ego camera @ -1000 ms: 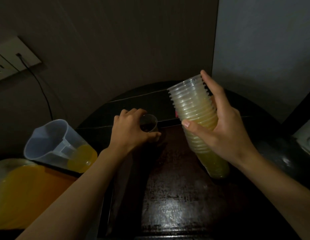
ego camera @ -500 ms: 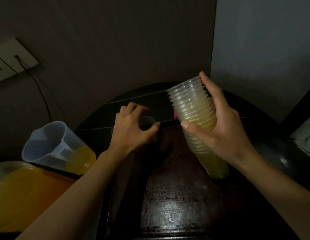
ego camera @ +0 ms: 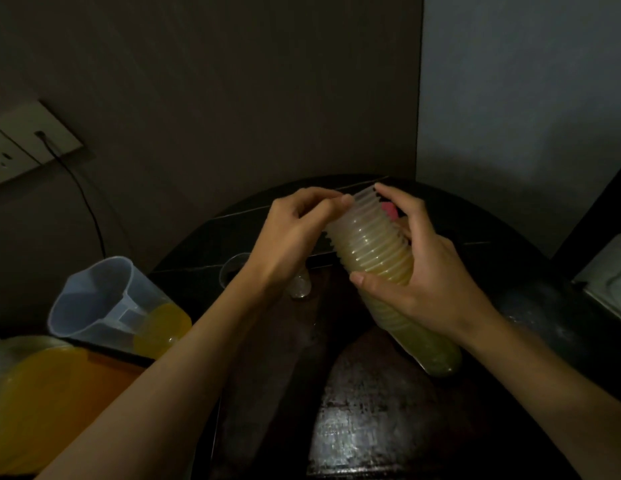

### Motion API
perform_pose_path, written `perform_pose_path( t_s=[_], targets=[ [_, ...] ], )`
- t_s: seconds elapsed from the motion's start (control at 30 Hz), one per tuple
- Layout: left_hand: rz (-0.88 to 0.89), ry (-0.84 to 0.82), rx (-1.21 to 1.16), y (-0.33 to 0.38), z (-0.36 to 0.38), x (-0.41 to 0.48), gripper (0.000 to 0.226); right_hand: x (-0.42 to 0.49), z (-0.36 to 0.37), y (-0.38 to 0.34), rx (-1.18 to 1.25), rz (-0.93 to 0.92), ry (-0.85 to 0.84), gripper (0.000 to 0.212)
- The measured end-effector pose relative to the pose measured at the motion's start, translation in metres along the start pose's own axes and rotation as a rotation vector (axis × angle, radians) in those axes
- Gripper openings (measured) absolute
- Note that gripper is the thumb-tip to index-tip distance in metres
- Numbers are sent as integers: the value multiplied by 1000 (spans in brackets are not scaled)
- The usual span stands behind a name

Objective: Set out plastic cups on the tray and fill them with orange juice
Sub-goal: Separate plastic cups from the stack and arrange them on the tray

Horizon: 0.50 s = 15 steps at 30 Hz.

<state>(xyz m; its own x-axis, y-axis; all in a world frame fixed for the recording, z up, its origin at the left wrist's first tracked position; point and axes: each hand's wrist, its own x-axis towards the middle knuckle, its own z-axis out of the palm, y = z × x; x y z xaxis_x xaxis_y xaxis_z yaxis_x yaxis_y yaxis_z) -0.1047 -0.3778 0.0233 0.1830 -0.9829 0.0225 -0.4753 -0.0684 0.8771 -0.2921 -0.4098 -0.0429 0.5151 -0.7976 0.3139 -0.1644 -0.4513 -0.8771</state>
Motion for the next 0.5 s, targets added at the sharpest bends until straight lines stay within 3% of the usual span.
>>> perform_pose_path(
  t_s=[0.1, 0.17, 0.4, 0.5],
  targets=[
    [-40, -38, -18, 3, -2, 1, 58, 0, -1, -1, -1, 4, -17, 94],
    [-22, -9, -16, 5, -1, 3, 53, 1, -3, -2, -10, 3, -32, 93],
    [1, 325, -236, 3, -35, 16, 46, 0, -16, 3, -77, 10, -36, 95],
    [-11, 376, -86, -11, -36, 15, 44, 3, -31, 7, -78, 27, 31, 94]
  ],
)
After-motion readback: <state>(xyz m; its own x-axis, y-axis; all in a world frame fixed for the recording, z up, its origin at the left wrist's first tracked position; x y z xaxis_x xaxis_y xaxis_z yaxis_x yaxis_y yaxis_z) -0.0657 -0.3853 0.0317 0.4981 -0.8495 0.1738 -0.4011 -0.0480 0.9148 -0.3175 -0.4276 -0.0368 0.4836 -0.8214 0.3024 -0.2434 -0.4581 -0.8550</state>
